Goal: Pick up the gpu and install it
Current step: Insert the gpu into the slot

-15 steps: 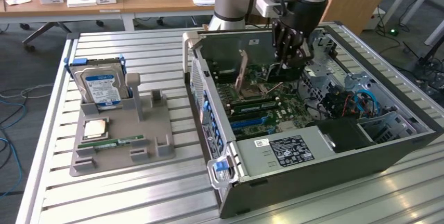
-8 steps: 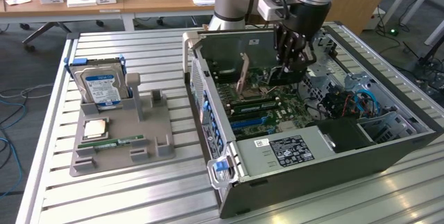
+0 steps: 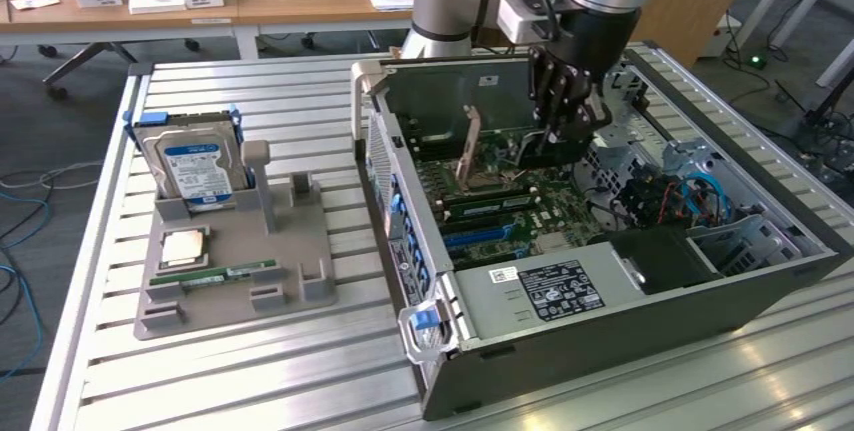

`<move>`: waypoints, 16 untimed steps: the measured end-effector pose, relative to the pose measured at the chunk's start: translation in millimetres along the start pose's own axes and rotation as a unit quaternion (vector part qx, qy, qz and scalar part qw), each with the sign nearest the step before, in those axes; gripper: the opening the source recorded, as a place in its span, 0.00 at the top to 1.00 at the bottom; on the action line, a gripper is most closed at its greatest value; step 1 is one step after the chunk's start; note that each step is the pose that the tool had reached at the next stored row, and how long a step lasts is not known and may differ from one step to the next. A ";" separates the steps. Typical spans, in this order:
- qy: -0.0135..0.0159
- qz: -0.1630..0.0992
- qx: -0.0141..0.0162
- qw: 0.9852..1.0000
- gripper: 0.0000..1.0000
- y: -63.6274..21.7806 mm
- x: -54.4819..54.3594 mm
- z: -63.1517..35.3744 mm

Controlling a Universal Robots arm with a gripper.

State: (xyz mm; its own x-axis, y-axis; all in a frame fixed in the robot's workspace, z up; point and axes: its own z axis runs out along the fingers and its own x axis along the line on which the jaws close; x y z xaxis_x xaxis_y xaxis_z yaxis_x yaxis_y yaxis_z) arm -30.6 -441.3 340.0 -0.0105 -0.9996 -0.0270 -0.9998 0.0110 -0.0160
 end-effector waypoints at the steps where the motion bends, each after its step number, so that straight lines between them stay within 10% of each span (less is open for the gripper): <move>1: 0.000 0.000 0.000 1.000 0.74 0.0 0.0 0.3; 16: 0.000 0.000 0.000 1.000 0.74 1.7 0.6 14.3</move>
State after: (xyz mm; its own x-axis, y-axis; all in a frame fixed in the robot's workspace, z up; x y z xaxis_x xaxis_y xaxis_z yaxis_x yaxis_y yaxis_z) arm -32.1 -441.4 325.6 -0.0104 -0.9996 -0.0270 -0.9998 0.0108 -0.0160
